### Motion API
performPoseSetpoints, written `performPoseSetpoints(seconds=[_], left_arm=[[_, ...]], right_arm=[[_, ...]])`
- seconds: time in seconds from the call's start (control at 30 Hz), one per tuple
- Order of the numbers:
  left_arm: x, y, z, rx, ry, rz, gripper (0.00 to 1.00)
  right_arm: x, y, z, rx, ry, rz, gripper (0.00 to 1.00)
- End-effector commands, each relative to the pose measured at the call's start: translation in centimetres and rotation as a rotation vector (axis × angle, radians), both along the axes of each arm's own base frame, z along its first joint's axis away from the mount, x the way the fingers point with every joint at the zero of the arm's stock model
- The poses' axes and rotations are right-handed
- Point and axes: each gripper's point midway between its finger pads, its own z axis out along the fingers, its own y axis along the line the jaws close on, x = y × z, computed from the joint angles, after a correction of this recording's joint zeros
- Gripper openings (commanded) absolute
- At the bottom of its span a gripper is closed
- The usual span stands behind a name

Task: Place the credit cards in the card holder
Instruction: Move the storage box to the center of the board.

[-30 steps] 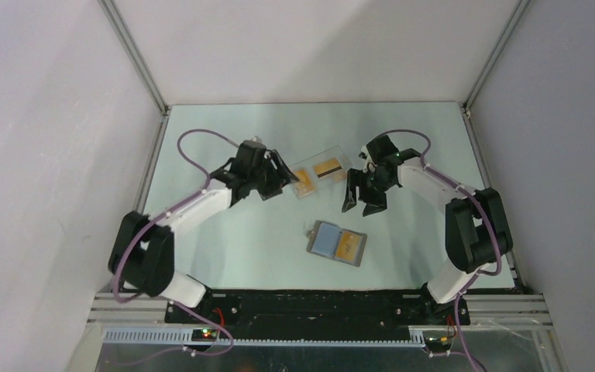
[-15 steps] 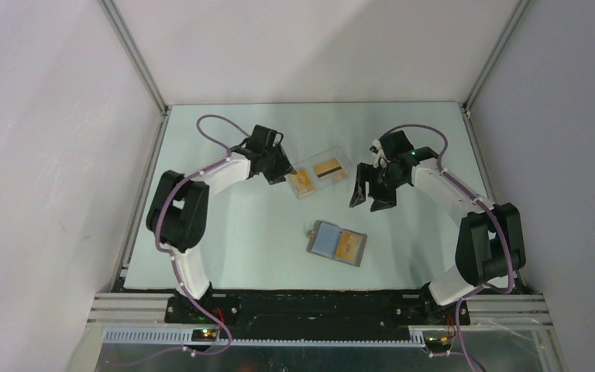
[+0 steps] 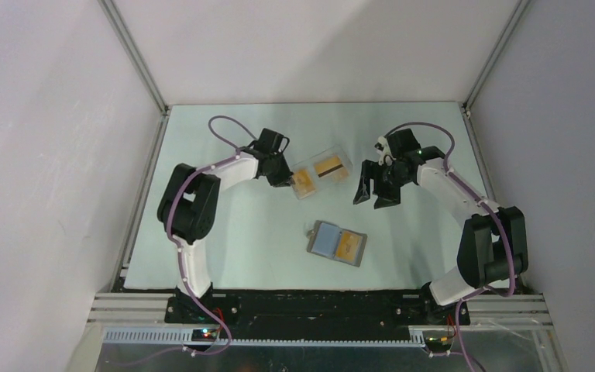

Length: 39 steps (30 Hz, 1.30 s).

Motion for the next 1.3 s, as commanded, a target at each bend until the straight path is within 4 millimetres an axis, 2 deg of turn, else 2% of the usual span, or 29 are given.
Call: performPoseSetpoints(seconds=[0.0, 0.1, 0.33, 0.53, 0.67, 0.8, 0.93, 1.13, 1.27], left_arm=[[-1.9, -2.3, 1.5, 0.000, -0.038, -0.123, 0.08], [-3.0, -3.9, 2.0, -0.007, -0.047, -0.170, 0.01], [-4.7, -7.3, 4.3, -0.057, -0.071, -0.213, 0.01], [-4.9, -8.2, 4.7, -0.054, -0.070, -0.216, 0.12], [-4.7, -8.4, 5.7, -0.064, -0.092, -0.226, 0.26], [-4.9, -8.7, 7.7, -0.105, -0.118, -0.239, 0.35], [-5.1, -8.4, 9.2, -0.118, -0.148, -0.244, 0.40], [-5.7, -8.0, 10.1, -0.114, -0.177, -0.277, 0.41], [-6.2, -8.8, 10.4, -0.125, -0.185, -0.334, 0.43]], right_arm=[[0.7, 0.1, 2.4, 0.019, -0.079, 0.023, 0.72], [1.3, 0.4, 3.4, 0.031, -0.103, 0.031, 0.72], [2.0, 1.4, 5.1, 0.088, -0.126, 0.047, 0.71], [2.2, 2.3, 5.7, 0.136, -0.129, 0.053, 0.70], [2.4, 2.8, 4.9, 0.144, -0.106, 0.058, 0.69], [2.8, 3.6, 3.4, 0.146, -0.068, 0.068, 0.64], [3.0, 3.9, 1.1, 0.095, -0.028, 0.069, 0.61], [3.3, 3.2, -1.5, -0.049, -0.020, 0.058, 0.61], [3.6, 2.6, -2.8, -0.132, -0.009, 0.040, 0.62]])
